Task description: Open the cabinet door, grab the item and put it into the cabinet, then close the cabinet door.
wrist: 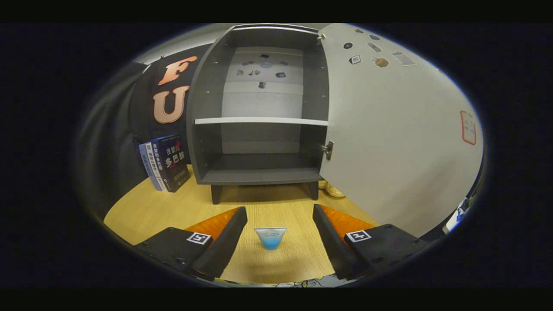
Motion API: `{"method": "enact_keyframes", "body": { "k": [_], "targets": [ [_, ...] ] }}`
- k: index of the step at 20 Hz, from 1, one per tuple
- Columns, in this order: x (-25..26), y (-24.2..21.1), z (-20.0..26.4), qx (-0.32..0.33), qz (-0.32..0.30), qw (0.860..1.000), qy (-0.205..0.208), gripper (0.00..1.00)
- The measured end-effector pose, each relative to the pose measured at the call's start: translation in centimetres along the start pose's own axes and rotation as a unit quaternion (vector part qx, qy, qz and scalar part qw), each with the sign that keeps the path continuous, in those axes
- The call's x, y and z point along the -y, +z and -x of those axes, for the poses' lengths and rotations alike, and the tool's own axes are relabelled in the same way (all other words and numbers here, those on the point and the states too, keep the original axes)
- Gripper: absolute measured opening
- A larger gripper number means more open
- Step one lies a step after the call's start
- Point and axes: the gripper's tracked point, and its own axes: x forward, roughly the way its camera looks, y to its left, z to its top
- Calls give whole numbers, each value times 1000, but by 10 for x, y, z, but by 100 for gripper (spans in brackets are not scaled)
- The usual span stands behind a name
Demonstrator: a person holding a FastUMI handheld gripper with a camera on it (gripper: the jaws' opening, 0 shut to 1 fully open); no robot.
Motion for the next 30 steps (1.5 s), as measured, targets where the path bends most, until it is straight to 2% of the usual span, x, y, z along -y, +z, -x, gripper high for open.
{"method": "enact_keyframes", "body": {
  "k": [5, 10, 12, 13, 14, 15, 23, 30],
  "targets": [
    [-1, -42, -38, -47, 7, 999, 3, 98],
    [-9, -67, -55, -76, -3, 997, 17, 96],
    [-14, -73, -59, -90, -7, 996, 22, 87],
    [-14, -69, -61, -88, -12, 996, 23, 70],
    [-17, -72, -62, -97, -14, 995, 28, 64],
    [-19, -72, -60, -105, -14, 994, 27, 63],
    [-21, -2, -39, -112, -2, 994, 16, 61],
    [-40, 106, -17, -86, -19, 995, 39, 61]
  ]
}}
